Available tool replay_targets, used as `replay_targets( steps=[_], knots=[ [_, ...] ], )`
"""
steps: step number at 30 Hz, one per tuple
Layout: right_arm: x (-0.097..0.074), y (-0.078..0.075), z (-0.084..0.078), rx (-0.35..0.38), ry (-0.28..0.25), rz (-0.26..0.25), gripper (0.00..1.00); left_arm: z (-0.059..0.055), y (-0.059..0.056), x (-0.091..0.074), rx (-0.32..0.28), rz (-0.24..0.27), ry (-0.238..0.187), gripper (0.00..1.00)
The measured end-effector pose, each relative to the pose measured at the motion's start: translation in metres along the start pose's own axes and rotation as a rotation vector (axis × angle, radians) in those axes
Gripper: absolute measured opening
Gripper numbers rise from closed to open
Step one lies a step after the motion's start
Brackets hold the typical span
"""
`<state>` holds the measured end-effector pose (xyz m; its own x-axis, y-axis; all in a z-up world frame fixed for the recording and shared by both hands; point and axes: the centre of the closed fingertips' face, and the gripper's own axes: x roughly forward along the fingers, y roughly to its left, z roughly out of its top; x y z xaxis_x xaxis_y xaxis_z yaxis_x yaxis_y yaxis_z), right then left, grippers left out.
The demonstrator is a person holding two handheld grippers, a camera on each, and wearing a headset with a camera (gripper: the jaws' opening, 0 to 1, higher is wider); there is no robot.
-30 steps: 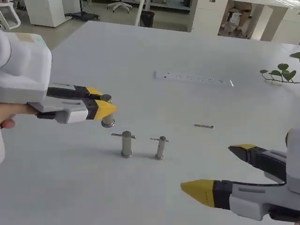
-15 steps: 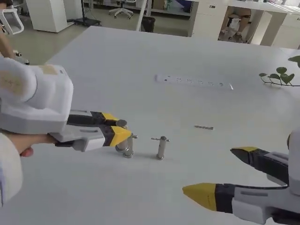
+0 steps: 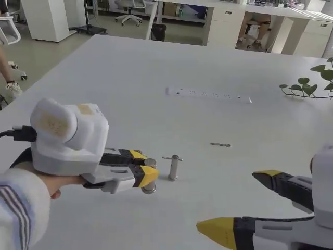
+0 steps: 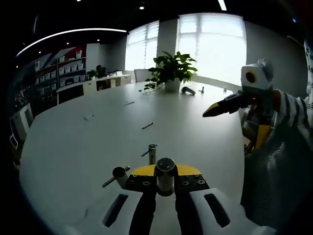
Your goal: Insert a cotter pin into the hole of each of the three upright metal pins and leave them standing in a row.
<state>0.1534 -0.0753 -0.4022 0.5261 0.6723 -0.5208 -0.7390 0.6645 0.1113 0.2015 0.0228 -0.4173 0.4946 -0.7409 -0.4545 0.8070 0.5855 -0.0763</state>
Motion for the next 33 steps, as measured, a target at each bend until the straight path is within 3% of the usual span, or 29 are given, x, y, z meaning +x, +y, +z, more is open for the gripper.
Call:
replay_targets(
  steps=[19, 33],
  knots=[
    [-0.001, 0.001, -0.008, 0.000, 0.026, 0.001, 0.95, -0.012, -0.008, 0.025, -0.001, -0.001, 0.030, 0.09],
    [-0.003, -0.003, -0.010, 0.012, 0.025, -0.018, 0.94, -0.019, -0.012, 0.031, 0.020, -0.004, 0.040, 0.09]
  ],
)
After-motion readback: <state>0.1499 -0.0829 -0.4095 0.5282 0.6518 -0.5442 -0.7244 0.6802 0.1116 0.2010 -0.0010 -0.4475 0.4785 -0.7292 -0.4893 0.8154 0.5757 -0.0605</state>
